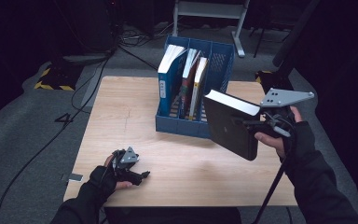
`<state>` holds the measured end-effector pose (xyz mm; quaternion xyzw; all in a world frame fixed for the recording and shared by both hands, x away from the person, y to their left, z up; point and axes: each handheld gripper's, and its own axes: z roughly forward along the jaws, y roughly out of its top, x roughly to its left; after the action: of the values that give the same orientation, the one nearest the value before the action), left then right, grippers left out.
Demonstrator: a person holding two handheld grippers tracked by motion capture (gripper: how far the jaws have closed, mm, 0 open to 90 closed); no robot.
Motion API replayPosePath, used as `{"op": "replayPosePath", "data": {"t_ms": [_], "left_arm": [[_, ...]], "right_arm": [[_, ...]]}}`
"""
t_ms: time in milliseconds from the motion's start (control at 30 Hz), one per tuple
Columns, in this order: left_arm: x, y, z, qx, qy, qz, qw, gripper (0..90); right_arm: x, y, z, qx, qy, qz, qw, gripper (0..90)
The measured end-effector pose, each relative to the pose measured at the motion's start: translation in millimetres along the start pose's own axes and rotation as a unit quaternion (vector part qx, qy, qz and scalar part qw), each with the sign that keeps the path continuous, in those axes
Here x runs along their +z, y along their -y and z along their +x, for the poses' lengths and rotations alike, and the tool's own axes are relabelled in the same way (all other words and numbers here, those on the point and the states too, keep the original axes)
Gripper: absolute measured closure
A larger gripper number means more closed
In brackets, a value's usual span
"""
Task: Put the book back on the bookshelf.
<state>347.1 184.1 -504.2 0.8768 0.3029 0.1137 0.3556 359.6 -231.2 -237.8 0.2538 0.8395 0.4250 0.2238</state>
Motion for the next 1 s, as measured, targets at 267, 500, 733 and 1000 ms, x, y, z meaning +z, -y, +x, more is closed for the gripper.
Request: {"op": "replayPosePath", "data": {"t_ms": [267,500,733,1000], "left_arm": [[0.1,-0.1,0.0,-0.001,0.0,0.0,1.0,17.6],[0.4,-0.6,0.3,0.0,-0.001,0.001,1.0,17.2],[0.5,-0.8,0.6,0.0,0.0,0.002,1.0,17.1],[0.6,-1.1,0.7,0.001,0.001,0.002,1.0,17.1]], "right_arm": [[13.2,-7.4,-17.3,0.024,0.041,0.003,0.9989,53.1],[26.6,-14.1,-31.1,0.038,0.066,0.002,0.9971,53.1],[38.3,-16.4,-47.7,0.071,0.087,-0.011,0.9936,53.1],[52.1,-20.2,-55.2,0.093,0.114,-0.015,0.989,53.1]]}}
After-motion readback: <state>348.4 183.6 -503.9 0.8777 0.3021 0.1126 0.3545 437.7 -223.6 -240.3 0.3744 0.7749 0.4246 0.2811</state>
